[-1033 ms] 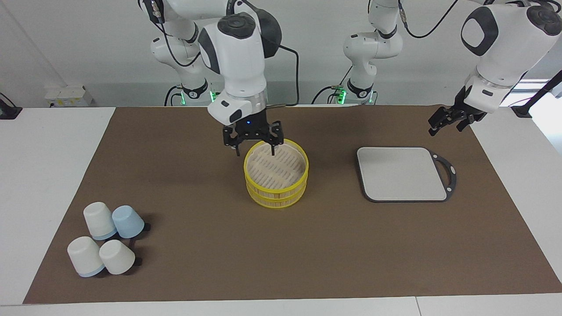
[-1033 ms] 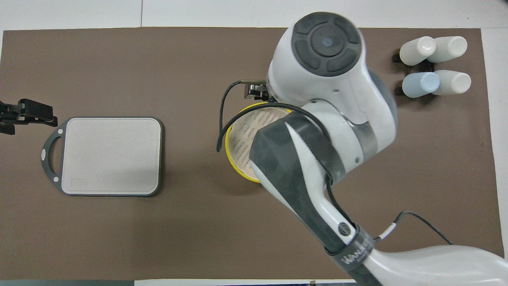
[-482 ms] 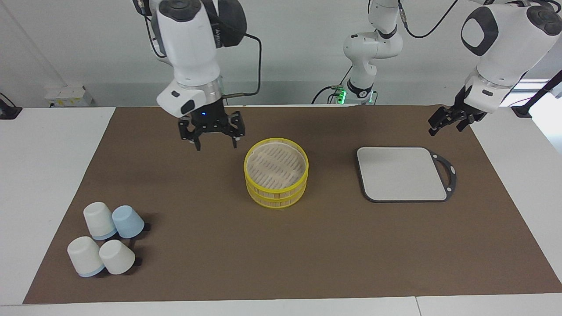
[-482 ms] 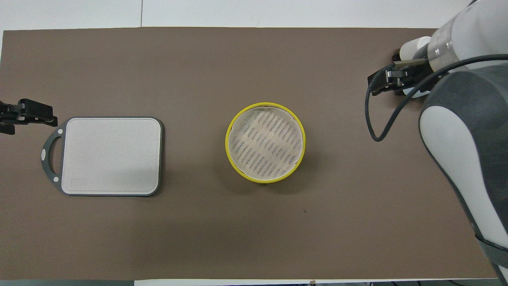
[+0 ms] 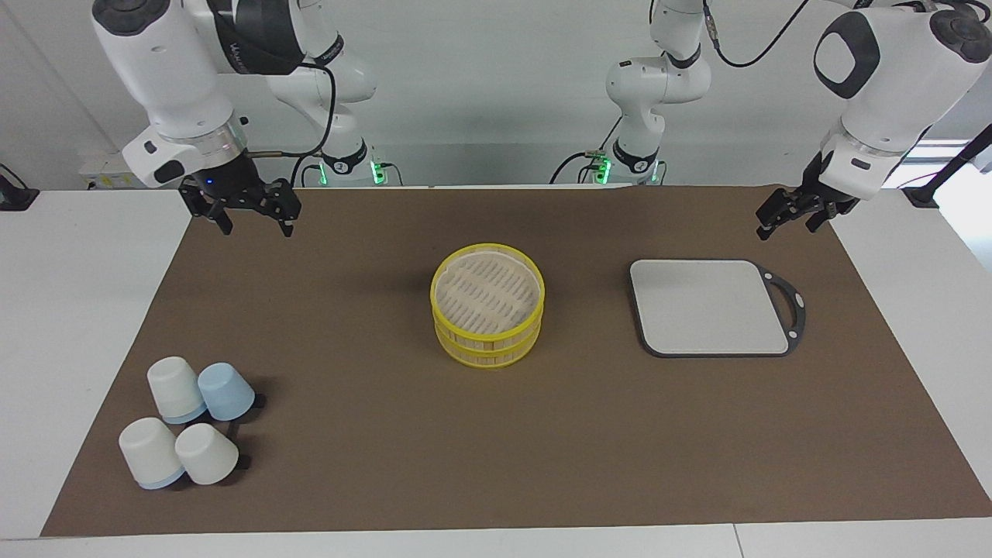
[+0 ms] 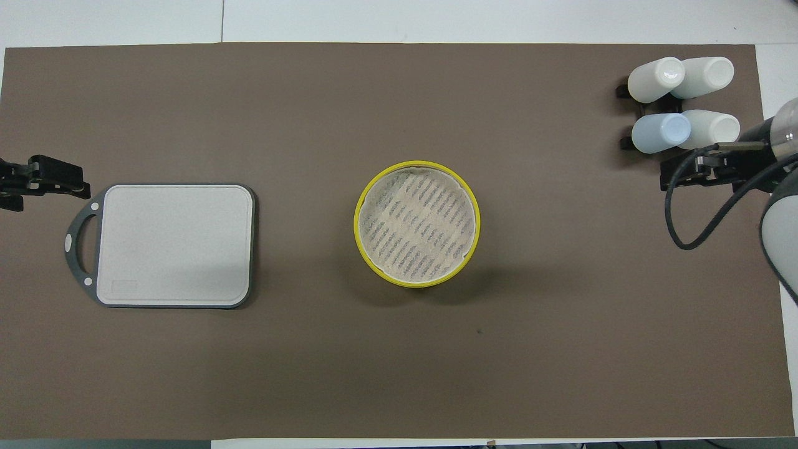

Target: Place bun in steamer

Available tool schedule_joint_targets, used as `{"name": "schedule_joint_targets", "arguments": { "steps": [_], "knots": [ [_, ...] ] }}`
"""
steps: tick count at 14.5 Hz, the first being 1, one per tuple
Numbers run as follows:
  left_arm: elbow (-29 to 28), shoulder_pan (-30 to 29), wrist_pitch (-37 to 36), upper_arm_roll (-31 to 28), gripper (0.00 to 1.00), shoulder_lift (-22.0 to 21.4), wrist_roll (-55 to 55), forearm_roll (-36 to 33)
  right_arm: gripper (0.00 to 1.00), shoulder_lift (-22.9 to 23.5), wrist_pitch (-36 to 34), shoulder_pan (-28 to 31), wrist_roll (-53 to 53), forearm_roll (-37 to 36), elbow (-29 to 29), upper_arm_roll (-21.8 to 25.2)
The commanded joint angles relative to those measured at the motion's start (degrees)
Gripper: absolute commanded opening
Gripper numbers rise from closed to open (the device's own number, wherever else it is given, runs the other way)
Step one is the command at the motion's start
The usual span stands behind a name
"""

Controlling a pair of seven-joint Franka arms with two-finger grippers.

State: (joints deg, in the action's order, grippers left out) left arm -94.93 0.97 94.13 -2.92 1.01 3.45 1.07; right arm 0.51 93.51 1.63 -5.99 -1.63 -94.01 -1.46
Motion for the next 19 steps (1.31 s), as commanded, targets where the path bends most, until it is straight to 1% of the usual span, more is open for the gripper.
{"name": "schedule_joint_targets", "arguments": {
  "steps": [1,3,6,12,15,19],
  "knots": [
    [-1.7,-1.1,0.0,0.6,1.0,-1.4,-0.2,0.8,1.0,-1.1,1.6,2.9,2.9,0.7,-1.4,-0.7],
    [-1.7,-1.1,0.0,0.6,1.0,-1.4,-0.2,0.8,1.0,-0.9,1.6,2.9,4.0,-0.1,0.2,-0.7],
    [-1.7,-1.1,0.0,0.6,1.0,-1.4,-0.2,0.8,1.0,-1.1,0.9,3.6,3.8,0.3,0.0,-0.7],
    [-1.7,-1.1,0.0,0.6,1.0,-1.4,-0.2,0.8,1.0,-3.8,-0.7,3.6,3.7,1.5,-0.9,-0.7],
    [-1.7,-1.1,0.0,0.6,1.0,-1.4,-0.2,0.8,1.0,-3.9,-2.5,3.6,3.6,4.7,-0.2,-0.7],
    [-1.7,-1.1,0.0,0.6,1.0,-1.4,-0.2,0.8,1.0,-3.9,-2.5,3.6,4.1,4.0,0.1,-0.6]
  ]
}}
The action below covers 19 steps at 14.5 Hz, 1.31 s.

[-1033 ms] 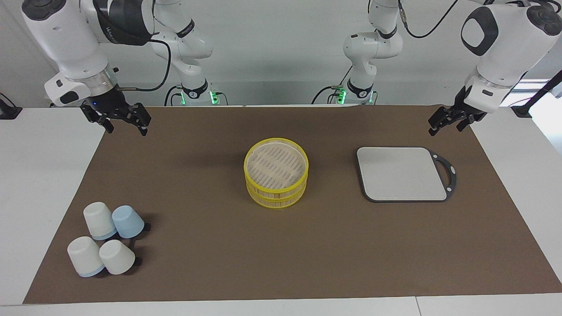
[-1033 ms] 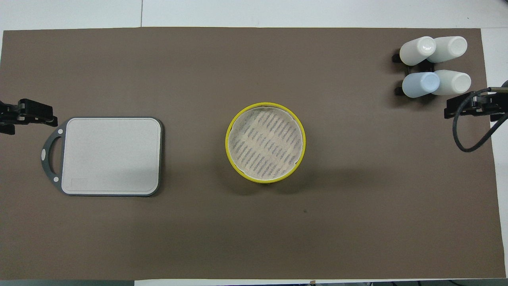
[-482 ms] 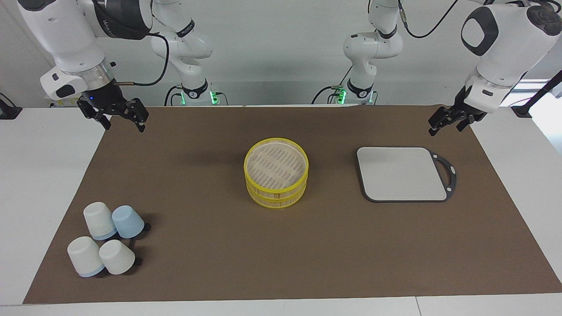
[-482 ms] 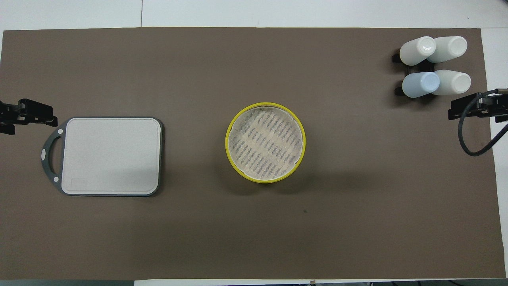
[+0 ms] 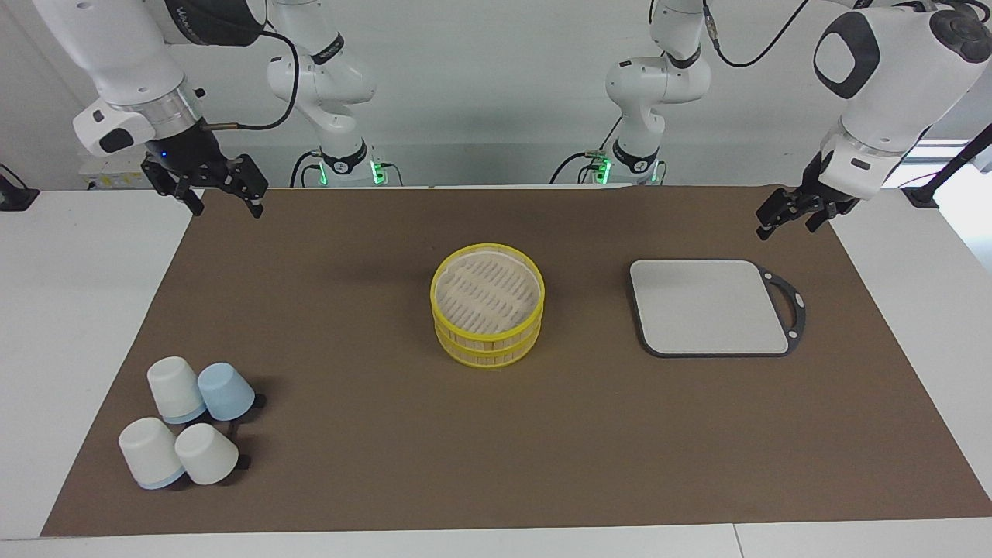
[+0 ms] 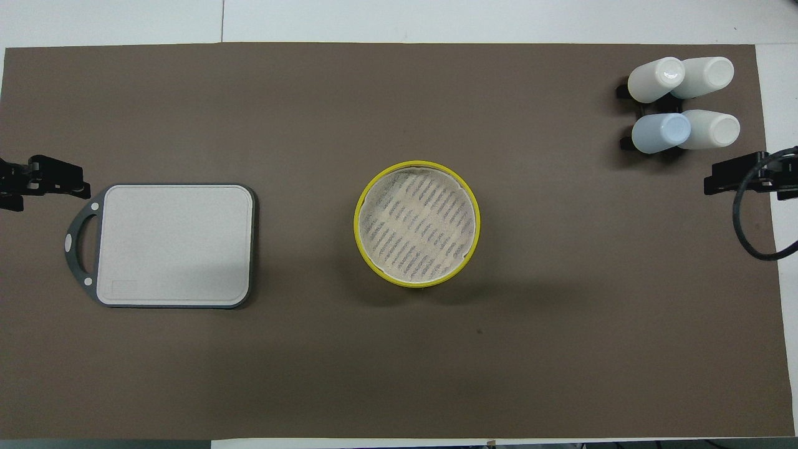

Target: Place bun in steamer

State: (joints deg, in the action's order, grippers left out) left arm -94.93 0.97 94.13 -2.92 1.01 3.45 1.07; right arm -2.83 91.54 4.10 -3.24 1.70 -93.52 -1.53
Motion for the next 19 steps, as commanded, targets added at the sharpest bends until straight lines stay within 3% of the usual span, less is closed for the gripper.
{"name": "schedule_joint_targets", "arguments": {
  "steps": [1,8,11,19],
  "knots": [
    [-1.7,-1.1,0.0,0.6,1.0,-1.4,-0.2,0.8,1.0,-0.9,-0.7,1.2,1.4,0.6,-0.8,-0.5],
    [-1.7,-1.1,0.0,0.6,1.0,-1.4,-0.2,0.8,1.0,-1.0,1.6,0.0,1.0,0.2,-1.2,-0.5],
    [-1.7,-1.1,0.0,0.6,1.0,-1.4,-0.2,0.8,1.0,-1.0,2.0,0.2,5.8,-2.7,-1.3,-0.5],
    [-1.7,-1.1,0.0,0.6,1.0,-1.4,-0.2,0.8,1.0,-1.2,-0.8,1.3,5.9,-2.1,-1.5,0.2]
  ]
}}
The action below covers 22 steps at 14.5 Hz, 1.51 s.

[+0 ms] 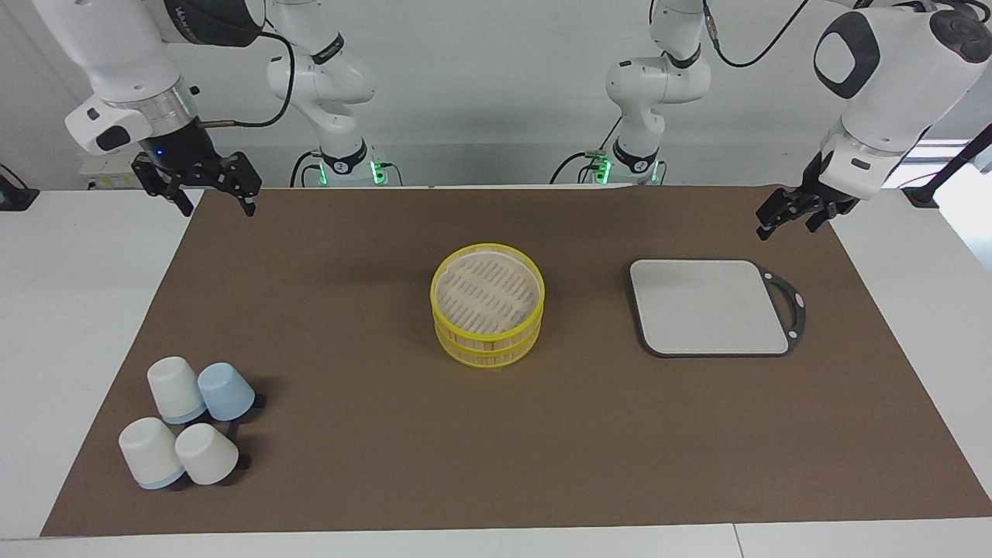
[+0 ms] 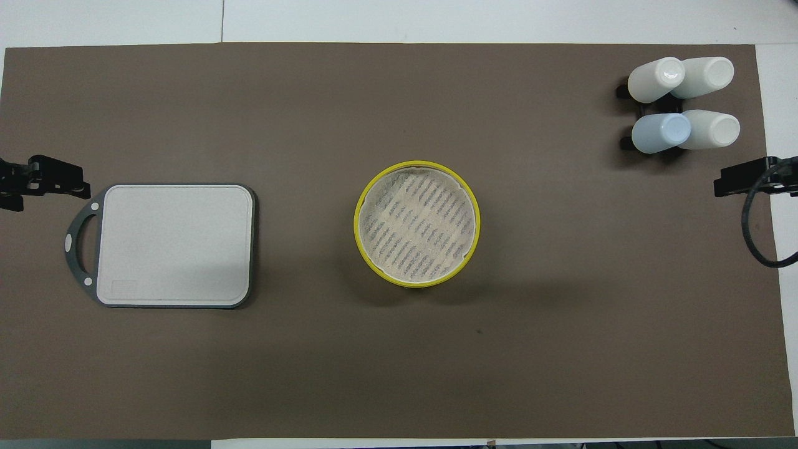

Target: Place bun in steamer

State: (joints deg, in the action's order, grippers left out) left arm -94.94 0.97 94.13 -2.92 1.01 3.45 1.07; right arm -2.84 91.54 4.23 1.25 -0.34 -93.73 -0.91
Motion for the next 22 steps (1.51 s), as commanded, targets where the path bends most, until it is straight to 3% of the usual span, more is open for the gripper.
{"name": "schedule_joint_targets", "arguments": {
  "steps": [1,22],
  "knots": [
    [-1.7,-1.1,0.0,0.6,1.0,-1.4,-0.2,0.8,1.0,-1.2,-1.2,1.1,1.3,0.2,-1.3,-0.4],
    [-1.7,-1.1,0.0,0.6,1.0,-1.4,-0.2,0.8,1.0,-1.2,-1.5,0.5,0.2,2.6,-1.2,-0.4]
  ]
}}
